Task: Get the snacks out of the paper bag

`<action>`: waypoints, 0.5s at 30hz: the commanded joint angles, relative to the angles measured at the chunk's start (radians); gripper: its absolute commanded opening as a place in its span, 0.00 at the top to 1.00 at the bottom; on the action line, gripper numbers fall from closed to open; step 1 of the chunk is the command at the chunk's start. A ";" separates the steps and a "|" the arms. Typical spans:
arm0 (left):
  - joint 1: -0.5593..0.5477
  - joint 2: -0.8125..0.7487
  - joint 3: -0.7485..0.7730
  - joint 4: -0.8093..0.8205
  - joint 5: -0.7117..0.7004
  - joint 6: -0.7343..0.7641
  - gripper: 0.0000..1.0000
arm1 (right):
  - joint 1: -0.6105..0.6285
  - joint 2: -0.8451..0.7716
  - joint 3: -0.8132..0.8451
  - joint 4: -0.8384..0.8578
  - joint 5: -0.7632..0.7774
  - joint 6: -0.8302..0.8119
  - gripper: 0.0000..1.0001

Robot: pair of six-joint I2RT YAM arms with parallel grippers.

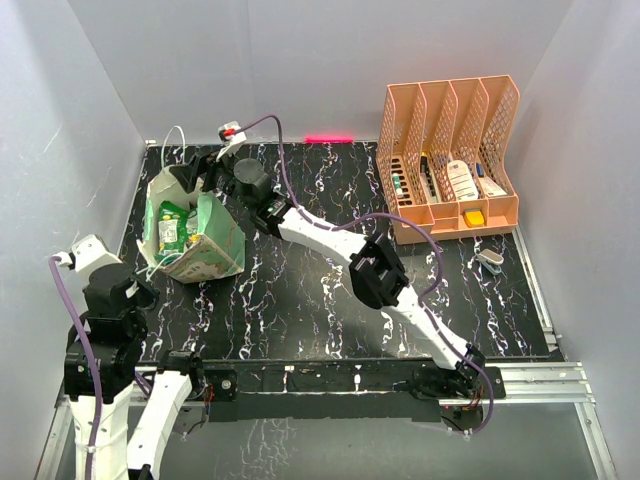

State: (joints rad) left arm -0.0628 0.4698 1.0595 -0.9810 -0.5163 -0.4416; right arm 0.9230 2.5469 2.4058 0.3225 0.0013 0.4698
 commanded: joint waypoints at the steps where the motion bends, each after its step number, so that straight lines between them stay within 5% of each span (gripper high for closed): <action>1: -0.002 0.018 0.041 0.014 -0.047 0.014 1.00 | 0.003 0.016 0.109 0.189 0.053 -0.038 0.36; 6: -0.002 0.043 0.058 0.036 -0.036 0.021 1.00 | -0.004 0.022 0.134 0.201 0.064 -0.048 0.91; 15: -0.002 0.118 0.112 0.110 0.085 0.035 0.92 | -0.004 -0.443 -0.470 0.260 0.248 -0.145 0.93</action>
State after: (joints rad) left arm -0.0628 0.5564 1.1080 -0.9485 -0.4877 -0.4267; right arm 0.9215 2.3894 2.1307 0.4698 0.1341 0.3927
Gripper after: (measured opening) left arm 0.055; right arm 0.081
